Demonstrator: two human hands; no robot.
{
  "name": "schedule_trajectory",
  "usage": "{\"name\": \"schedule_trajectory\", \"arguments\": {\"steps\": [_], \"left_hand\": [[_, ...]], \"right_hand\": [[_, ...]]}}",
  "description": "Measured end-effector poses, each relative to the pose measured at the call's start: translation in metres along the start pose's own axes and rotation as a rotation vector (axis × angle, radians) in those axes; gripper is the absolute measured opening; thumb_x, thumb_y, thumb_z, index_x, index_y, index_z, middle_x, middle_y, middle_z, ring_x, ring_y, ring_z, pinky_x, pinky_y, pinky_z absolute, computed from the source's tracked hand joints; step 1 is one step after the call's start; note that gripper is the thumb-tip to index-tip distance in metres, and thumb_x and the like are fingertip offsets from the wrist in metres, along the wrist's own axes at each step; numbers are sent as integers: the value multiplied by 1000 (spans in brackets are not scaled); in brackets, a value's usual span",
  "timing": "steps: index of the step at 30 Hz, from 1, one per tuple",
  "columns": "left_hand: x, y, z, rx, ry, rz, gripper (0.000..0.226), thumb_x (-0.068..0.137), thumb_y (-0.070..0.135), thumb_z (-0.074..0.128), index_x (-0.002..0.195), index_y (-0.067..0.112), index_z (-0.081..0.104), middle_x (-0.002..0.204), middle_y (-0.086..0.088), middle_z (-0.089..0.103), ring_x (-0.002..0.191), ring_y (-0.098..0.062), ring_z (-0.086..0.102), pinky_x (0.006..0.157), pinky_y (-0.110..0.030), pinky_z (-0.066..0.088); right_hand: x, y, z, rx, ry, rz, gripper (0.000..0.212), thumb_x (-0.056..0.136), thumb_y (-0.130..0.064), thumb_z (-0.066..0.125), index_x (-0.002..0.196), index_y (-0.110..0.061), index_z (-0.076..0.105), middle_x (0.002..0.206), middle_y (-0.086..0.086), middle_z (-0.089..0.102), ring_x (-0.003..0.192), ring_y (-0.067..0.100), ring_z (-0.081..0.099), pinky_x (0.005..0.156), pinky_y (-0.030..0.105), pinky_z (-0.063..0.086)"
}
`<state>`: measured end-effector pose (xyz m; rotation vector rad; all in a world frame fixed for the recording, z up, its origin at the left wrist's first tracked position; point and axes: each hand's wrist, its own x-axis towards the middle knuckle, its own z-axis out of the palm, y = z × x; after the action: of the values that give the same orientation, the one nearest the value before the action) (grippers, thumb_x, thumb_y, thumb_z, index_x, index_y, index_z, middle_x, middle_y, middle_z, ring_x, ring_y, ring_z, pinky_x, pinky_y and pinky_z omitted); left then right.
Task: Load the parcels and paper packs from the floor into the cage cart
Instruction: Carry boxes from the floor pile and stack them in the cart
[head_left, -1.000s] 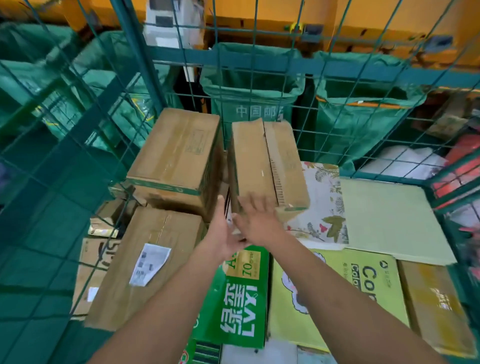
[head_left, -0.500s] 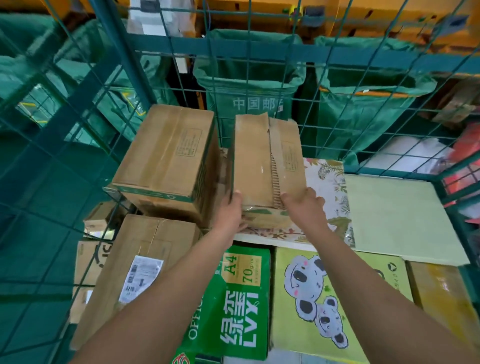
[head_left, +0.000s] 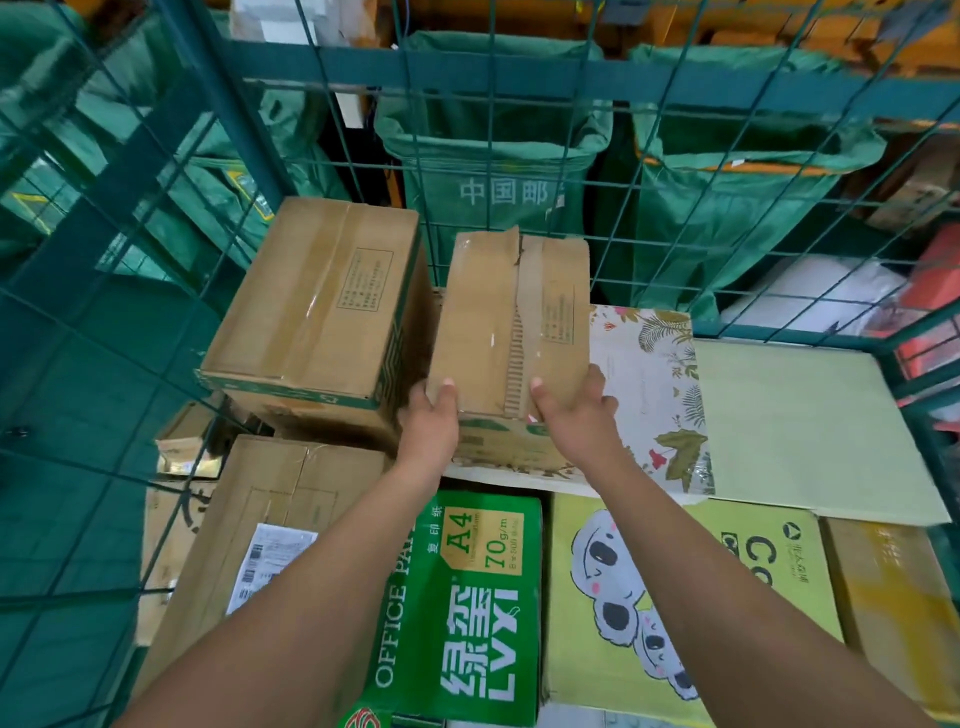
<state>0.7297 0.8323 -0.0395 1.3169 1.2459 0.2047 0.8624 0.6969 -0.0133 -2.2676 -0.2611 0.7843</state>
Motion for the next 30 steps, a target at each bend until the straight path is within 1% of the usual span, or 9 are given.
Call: {"name": "schedule_trajectory", "arguments": {"steps": [3,7,12,15,19,22,25,27,30], "left_hand": [[12,10,8,43,42,15,78,80,78,39,146,36,33,144,-7,44,121,-29,57,103,-53,52],[12,10,22,127,69,27,69,97,66,41,153,30,24,153,-7,31,129,-36,50,108,-55,48],[14,24,20,139,65,-60,66,99,64,41,153,31,22,150,-7,40,124,-34,55,104,-54,50],[17,21,14,49,43,-163,79,81,74,46,149,39,27,146,-9,48,121,-35,59,102,-57,52],[-18,15,9,77,82,-119,72,93,66,48,153,30,29,148,-9,47,126,-35,54,106,-55,49],[-63,-1,0,58,69,-121,73,93,67,50,152,28,33,150,-8,47,128,-35,52,106,-54,48],[-106,-12,-11,-45,46,-138,66,100,58,52,154,25,34,150,-9,47,125,-32,54,90,-40,53],[-134,-17,-19,-118,35,-135,58,101,53,53,149,22,40,146,-9,50,125,-30,54,84,-39,51],[-177,-34,-29,-180,24,-113,45,104,47,52,141,23,46,136,-3,53,117,-23,57,93,-40,53]], "right_hand": [[18,-5,3,84,0,8,89,92,-67,55,158,-36,5,139,12,33,115,36,50,101,53,52],[26,7,0,108,-16,12,89,89,-69,56,156,-38,8,138,13,44,112,35,57,97,55,55],[29,-3,-8,97,-80,56,94,81,-77,55,154,-45,5,142,6,52,117,34,59,100,56,52],[21,-6,-12,127,-99,122,102,85,-75,56,159,-43,-6,154,5,43,130,37,52,106,55,48],[-11,3,-14,349,-60,211,105,89,-70,59,162,-36,-9,164,7,32,141,38,43,114,55,41],[-60,13,-15,383,-45,237,98,96,-60,59,163,-29,-6,166,11,27,146,38,36,117,51,33],[-109,14,-8,401,-134,223,96,97,-58,59,164,-27,-2,167,8,27,144,34,38,119,49,33],[-134,13,-1,408,-197,206,100,92,-65,61,164,-28,1,164,5,33,133,30,48,115,51,40],[-169,14,3,435,-323,172,93,93,-67,59,163,-32,10,161,2,35,130,30,54,96,42,50]]}}
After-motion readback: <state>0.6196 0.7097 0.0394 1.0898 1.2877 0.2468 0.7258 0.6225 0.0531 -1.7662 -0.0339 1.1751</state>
